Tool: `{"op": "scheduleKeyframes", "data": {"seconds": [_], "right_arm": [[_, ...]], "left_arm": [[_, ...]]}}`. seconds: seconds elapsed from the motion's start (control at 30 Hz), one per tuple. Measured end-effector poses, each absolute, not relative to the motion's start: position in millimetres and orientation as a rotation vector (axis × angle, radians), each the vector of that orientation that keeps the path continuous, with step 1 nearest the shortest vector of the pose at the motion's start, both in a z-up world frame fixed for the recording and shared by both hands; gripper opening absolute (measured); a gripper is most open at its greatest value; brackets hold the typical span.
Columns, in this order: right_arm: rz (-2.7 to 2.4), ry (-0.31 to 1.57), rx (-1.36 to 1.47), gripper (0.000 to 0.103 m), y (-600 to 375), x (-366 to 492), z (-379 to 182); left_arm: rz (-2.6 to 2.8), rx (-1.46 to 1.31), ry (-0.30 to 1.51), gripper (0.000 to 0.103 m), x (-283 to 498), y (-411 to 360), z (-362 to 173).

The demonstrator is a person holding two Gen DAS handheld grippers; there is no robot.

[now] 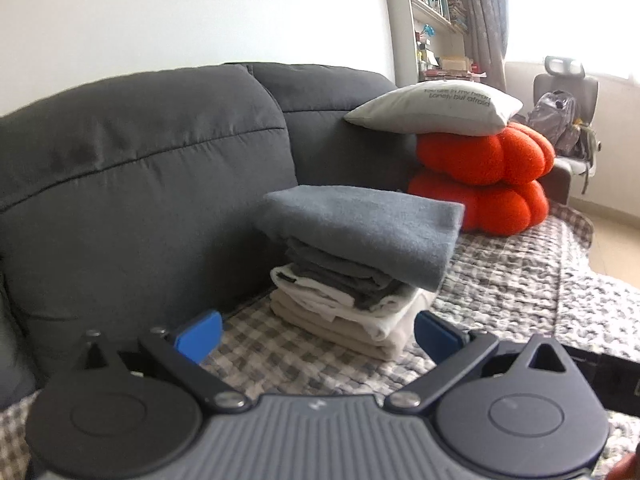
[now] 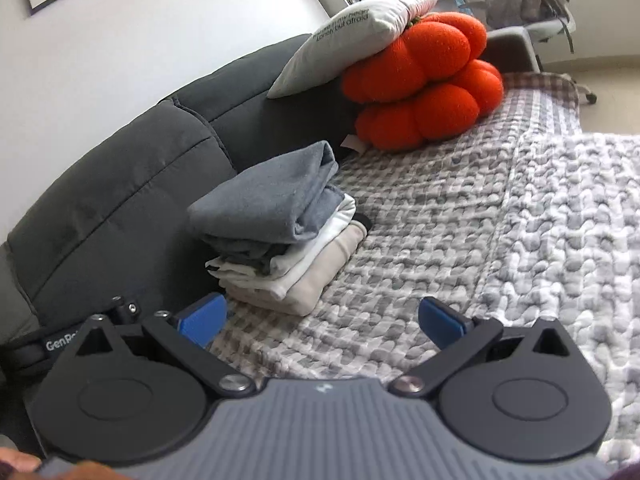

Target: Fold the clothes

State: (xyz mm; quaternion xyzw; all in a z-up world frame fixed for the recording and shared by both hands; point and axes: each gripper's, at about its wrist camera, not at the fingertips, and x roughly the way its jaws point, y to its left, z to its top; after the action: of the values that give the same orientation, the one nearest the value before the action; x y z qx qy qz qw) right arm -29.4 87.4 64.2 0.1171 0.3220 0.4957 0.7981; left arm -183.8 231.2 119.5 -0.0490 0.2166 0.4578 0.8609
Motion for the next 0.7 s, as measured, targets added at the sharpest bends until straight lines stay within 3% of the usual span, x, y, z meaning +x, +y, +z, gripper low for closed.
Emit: {"op": "scheduleKeyframes", "data": {"seconds": [0.7], "right_arm": [[1.077,0.635,0.313,0.103,77,-31,71]], "left_arm": [[1.072,-0.004,0.459,0.103,-187,225,146]]}}
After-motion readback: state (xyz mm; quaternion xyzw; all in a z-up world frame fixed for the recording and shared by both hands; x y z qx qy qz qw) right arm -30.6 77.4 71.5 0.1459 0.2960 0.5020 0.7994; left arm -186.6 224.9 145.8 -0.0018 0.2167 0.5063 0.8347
